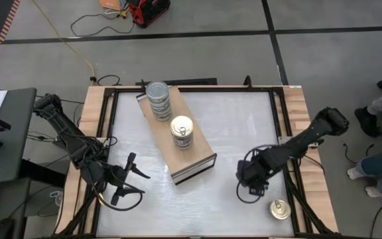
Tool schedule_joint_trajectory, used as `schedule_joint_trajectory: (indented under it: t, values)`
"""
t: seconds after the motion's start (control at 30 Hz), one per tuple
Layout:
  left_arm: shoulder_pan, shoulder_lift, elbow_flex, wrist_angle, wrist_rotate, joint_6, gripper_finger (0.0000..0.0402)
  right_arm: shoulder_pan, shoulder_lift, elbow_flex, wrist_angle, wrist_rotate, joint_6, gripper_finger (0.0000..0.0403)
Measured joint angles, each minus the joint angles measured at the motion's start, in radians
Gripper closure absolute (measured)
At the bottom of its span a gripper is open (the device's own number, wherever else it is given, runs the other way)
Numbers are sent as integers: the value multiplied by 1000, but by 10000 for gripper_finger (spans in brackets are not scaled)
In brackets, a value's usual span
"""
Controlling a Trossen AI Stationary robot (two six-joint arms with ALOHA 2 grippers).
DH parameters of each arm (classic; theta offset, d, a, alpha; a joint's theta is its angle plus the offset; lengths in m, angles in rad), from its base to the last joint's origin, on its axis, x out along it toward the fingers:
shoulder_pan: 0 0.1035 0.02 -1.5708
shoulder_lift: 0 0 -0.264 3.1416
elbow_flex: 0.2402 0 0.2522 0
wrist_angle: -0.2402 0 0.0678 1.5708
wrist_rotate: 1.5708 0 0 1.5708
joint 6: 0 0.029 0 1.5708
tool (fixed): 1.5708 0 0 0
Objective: Stack canned seafood by type on shelf
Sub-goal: Stack the blue tuna can on top of the other blue tuna can on the shelf
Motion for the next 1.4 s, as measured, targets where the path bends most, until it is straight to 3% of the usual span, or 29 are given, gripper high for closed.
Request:
schedule_joint_trajectory:
  t: [0.2, 0.47, 0.73, 1.03, 1.23, 1.4]
  values:
    - [0, 0, 0, -4, -5, 0, 178, 60, 66, 0, -14, 1, 59, 16]
    - [0, 0, 0, -7, -5, -3, 178, 138, 107, -6, -25, 0, 74, 11]
    - [0, 0, 0, -29, -5, -8, 178, 206, 175, -62, -33, -2, 19, 54]
    - [0, 0, 0, -29, -10, -4, 178, 216, 181, -62, -33, 4, -27, 191]
    - [0, 0, 0, -27, -133, 15, 178, 206, 172, 17, -187, 51, -26, 192]
    - [0, 0, 0, 18, -266, -14, 178, 185, 172, 198, -387, 225, -22, 192]
